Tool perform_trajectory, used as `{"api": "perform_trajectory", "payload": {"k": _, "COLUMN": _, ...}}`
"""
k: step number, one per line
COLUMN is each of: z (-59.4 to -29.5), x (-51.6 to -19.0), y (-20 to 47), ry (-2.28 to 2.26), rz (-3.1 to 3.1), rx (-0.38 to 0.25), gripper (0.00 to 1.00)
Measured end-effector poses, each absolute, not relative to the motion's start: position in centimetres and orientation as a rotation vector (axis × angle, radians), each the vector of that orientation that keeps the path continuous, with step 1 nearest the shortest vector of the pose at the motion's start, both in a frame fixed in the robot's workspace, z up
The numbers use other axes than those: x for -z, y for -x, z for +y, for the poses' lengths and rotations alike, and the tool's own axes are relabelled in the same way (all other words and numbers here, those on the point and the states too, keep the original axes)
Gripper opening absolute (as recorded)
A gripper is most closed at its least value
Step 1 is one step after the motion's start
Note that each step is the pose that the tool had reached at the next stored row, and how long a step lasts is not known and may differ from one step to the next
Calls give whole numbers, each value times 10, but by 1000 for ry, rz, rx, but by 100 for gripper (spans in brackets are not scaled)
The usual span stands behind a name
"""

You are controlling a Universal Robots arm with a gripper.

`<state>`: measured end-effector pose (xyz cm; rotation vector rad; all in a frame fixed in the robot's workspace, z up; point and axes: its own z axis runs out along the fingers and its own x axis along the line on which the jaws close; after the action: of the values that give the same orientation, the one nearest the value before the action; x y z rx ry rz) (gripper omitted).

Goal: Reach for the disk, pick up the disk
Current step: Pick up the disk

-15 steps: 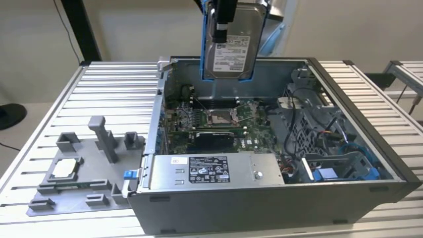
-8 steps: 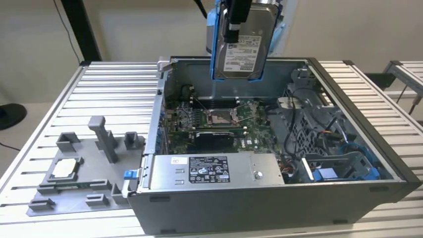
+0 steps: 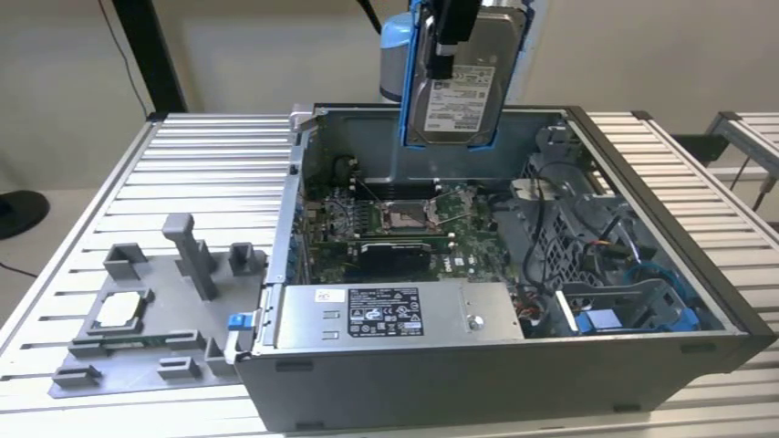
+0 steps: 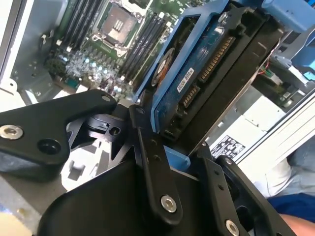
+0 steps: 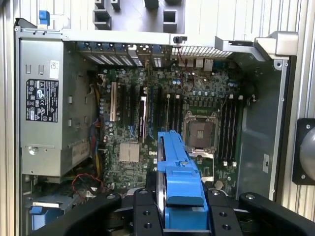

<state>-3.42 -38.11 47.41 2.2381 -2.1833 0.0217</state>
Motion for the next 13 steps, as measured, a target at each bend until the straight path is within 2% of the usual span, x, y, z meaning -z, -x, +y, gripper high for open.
{"api": "perform_trajectory", "payload": {"k": 13, "z": -381, "x": -474, "y": 13, "ry": -2238, "rz": -2183, "rx": -22, "gripper": 0}}
